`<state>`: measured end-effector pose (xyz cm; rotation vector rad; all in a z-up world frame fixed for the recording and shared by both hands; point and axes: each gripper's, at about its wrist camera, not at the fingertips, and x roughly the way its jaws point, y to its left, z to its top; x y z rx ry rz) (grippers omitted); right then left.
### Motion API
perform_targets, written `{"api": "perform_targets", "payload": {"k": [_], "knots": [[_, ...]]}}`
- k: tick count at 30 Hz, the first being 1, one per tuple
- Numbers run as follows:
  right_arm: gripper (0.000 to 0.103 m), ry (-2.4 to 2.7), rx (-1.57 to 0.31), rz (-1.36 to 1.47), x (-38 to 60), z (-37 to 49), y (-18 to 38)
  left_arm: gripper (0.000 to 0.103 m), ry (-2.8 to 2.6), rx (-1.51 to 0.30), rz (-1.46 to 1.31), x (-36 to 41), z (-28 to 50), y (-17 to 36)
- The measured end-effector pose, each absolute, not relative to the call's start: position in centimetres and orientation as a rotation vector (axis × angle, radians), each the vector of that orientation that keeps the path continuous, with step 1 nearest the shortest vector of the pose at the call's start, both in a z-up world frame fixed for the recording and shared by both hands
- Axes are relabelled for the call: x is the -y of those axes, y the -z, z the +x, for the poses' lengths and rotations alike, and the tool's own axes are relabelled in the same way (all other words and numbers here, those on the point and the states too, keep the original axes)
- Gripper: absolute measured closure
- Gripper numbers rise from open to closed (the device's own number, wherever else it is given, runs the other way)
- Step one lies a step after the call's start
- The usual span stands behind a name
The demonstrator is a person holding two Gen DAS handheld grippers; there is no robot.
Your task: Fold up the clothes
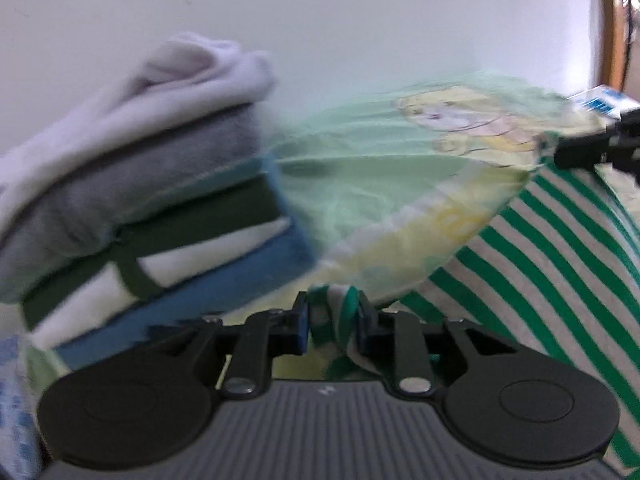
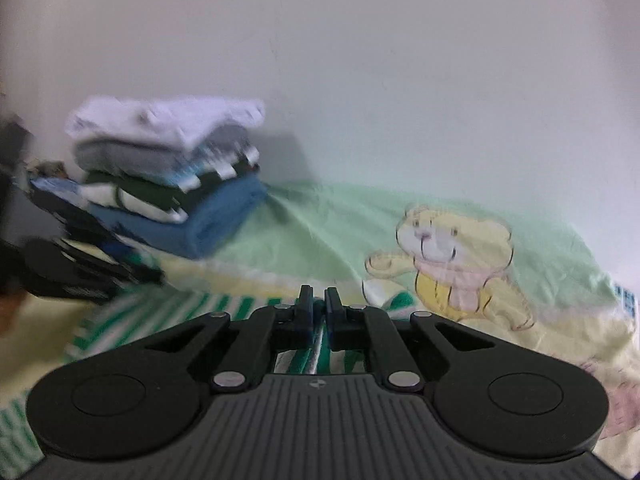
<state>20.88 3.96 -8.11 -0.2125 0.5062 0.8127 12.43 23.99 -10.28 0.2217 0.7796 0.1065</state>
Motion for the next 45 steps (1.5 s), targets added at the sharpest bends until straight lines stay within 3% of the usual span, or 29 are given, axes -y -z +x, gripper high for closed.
{"api": "perform_targets", "payload": {"k": [5, 6, 7, 8, 10, 12, 14, 17, 20, 25, 27, 29, 31, 38, 45], "knots": [[0.094, -0.765, -0.487, -0.298, -4.3, 19.5, 8.9, 0.059, -0.134, -0.781, 0.221, -23.7, 13.0, 9.8], [0.09, -0.766, -0.485, -0.269, -3.4, 18.8, 8.1, 0.047, -0.135, -0.76, 0.217, -23.7, 12.3, 9.2], [0.078, -0.767, -0.483, -0.24, -2.5, 18.2, 7.3, 0.041, -0.134, -0.742, 0.204, -24.0, 11.5, 8.6], [0.073, -0.776, -0.479, -0.201, -1.4, 17.3, 6.4, 0.042, -0.134, -0.725, 0.191, -24.2, 10.6, 7.9], [0.074, -0.839, -0.515, -0.155, 0.5, 15.6, 5.0, 0.045, -0.148, -0.693, 0.183, -24.5, 8.5, 6.7], [0.075, -0.919, -0.574, -0.129, 1.4, 14.0, 5.0, 0.057, -0.113, -0.688, 0.137, -24.0, 7.1, 6.2], [0.076, -0.96, -0.65, -0.116, 1.4, 13.2, 6.1, 0.057, -0.056, -0.692, 0.074, -23.3, 6.0, 5.9], [0.081, -0.909, -0.703, -0.141, 0.9, 13.1, 8.0, 0.055, 0.01, -0.723, 0.034, -21.4, 5.2, 6.8], [0.077, -0.828, -0.752, -0.068, 1.2, 13.9, 8.6, 0.055, -0.01, -0.8, 0.066, -19.8, 6.4, 9.6], [0.076, -0.807, -0.739, 0.003, 2.6, 9.6, 5.4, 0.053, -0.068, -0.802, 0.065, -20.4, 4.7, 9.3], [0.074, -0.813, -0.745, 0.05, 3.2, 7.4, 4.2, 0.052, -0.083, -0.782, 0.056, -21.6, 2.1, 7.8], [0.065, -0.84, -0.791, 0.132, 3.5, 5.1, 4.3, 0.044, -0.069, -0.754, 0.051, -22.5, -1.7, 6.2], [0.065, -0.837, -0.837, 0.177, 3.3, 3.2, 5.0, 0.031, -0.034, -0.737, 0.043, -23.6, -5.8, 5.0], [0.063, -0.737, -0.904, 0.274, 2.5, 1.7, 6.1, 0.03, 0.085, -0.839, 0.042, -18.2, -18.9, 5.6], [0.062, -0.704, -1.025, 0.414, 1.2, 4.6, 8.2, 0.029, -0.004, -0.955, -0.102, -14.5, -26.4, 7.4]]}}
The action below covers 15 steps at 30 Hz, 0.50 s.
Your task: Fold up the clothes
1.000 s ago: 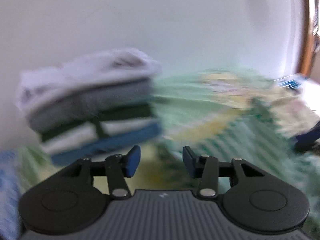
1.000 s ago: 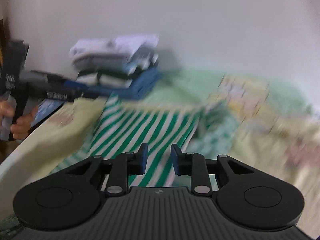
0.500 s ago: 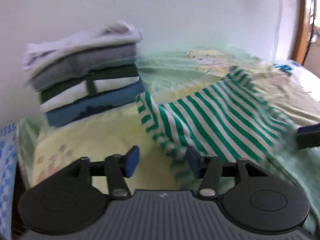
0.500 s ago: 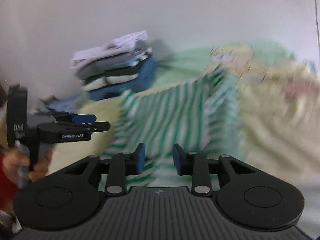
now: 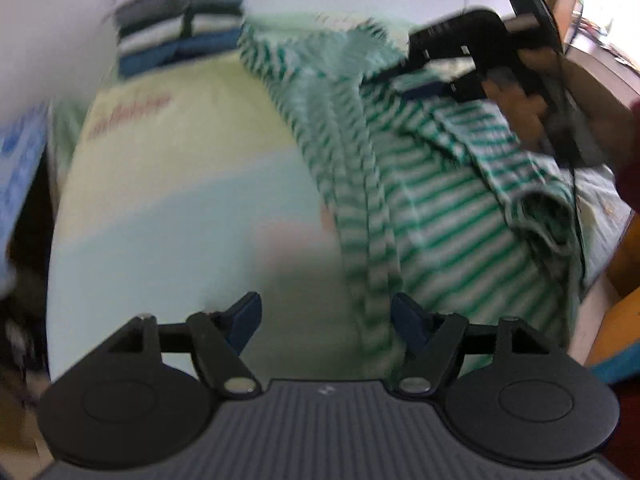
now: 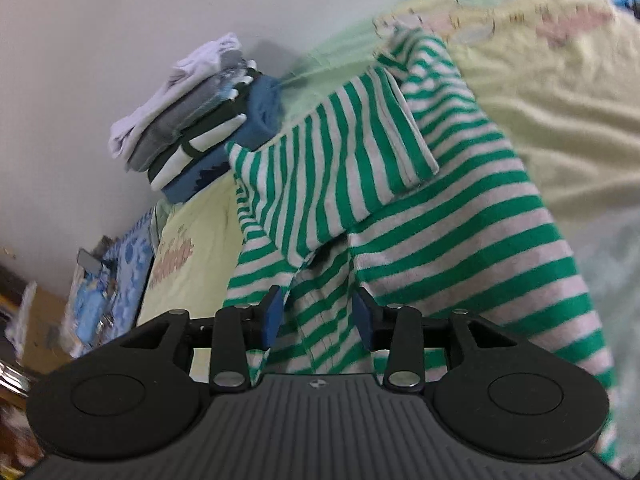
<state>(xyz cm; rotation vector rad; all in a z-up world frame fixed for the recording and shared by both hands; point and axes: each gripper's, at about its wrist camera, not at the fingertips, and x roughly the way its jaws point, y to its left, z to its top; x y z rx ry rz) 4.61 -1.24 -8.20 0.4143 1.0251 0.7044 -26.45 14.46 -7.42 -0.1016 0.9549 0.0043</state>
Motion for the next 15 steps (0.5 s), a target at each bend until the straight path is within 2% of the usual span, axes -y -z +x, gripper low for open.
{"api": "perform_targets", "payload": {"k": [6, 15], "knots": [[0.061, -0.769, -1.122, 0.353, 0.0, 6.5, 8.3, 0.031, -0.129, -0.982, -0.306, -12.0, -29.7, 8.0], [0.06, -1.23, -1.355, 0.042, 7.6, 4.0, 6.7, 0.027, -0.331, -0.991, -0.241, -8.4, -29.0, 8.2]]}}
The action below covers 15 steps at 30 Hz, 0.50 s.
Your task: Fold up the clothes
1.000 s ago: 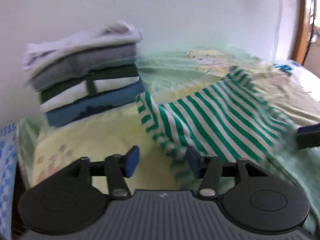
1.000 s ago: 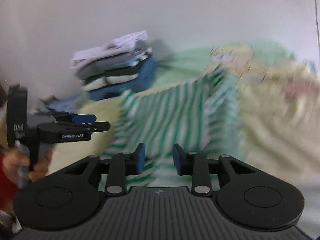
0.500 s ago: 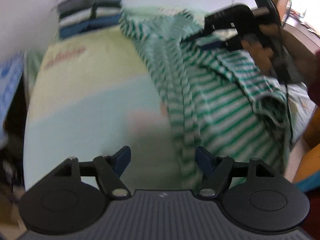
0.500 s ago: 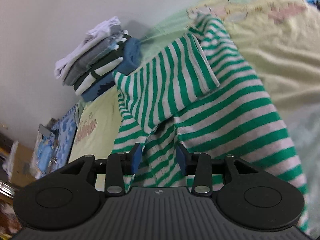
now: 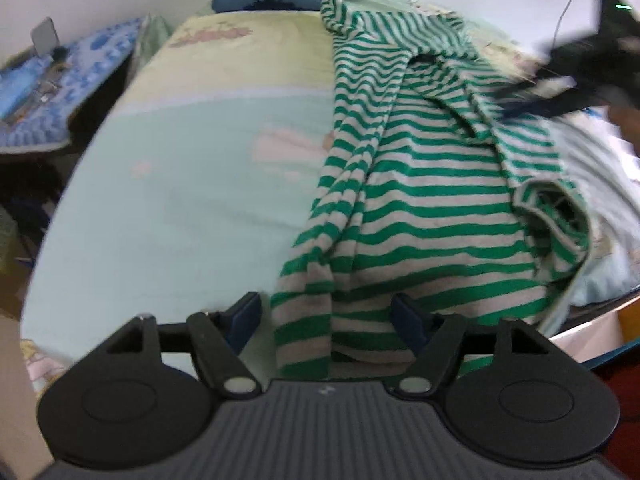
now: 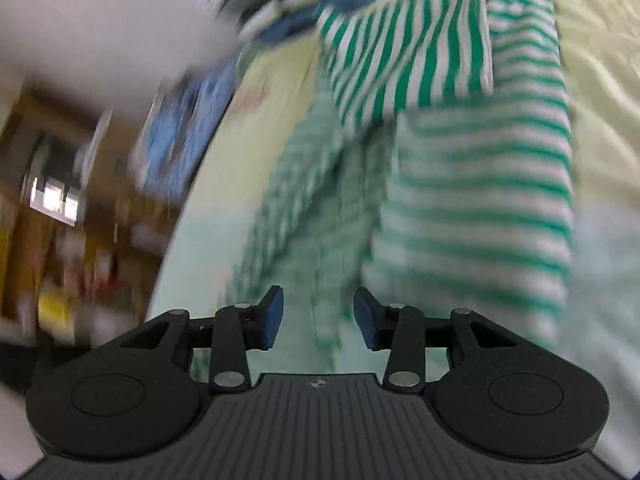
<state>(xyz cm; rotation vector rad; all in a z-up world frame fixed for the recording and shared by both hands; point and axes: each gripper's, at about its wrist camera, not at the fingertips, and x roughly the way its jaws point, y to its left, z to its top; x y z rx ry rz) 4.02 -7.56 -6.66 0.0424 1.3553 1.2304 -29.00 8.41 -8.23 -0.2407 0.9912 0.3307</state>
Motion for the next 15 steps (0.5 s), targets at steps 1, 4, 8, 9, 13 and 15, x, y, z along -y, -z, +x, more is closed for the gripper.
{"api": "perform_targets", "payload": {"k": [1, 4, 8, 9, 13, 15], "knots": [[0.06, -1.258, -1.394, 0.017, 8.6, 3.3, 6.9, 0.028, -0.344, -0.991, -0.237, -8.3, -28.9, 8.2], [0.06, -1.303, -1.507, -0.068, 10.6, 0.6, 8.0, 0.031, -0.378, -1.004, -0.216, -7.9, -28.4, 7.9], [0.06, -1.39, -1.595, -0.224, 13.0, -2.7, 7.9, 0.045, -0.382, -1.03, -0.213, -7.5, -28.3, 7.4], [0.06, -1.396, -1.615, -0.285, 13.8, -3.4, 7.7, 0.051, -0.384, -1.038, -0.203, -7.3, -28.2, 7.3], [0.062, -1.472, -1.52, -0.463, 14.8, -3.9, 4.9, 0.071, -0.4, -1.05, -0.157, -6.6, -28.2, 6.7], [0.061, -1.481, -1.404, -0.331, 13.9, -2.2, 3.0, 0.083, -0.417, -1.052, -0.13, -6.2, -28.0, 6.7]]}}
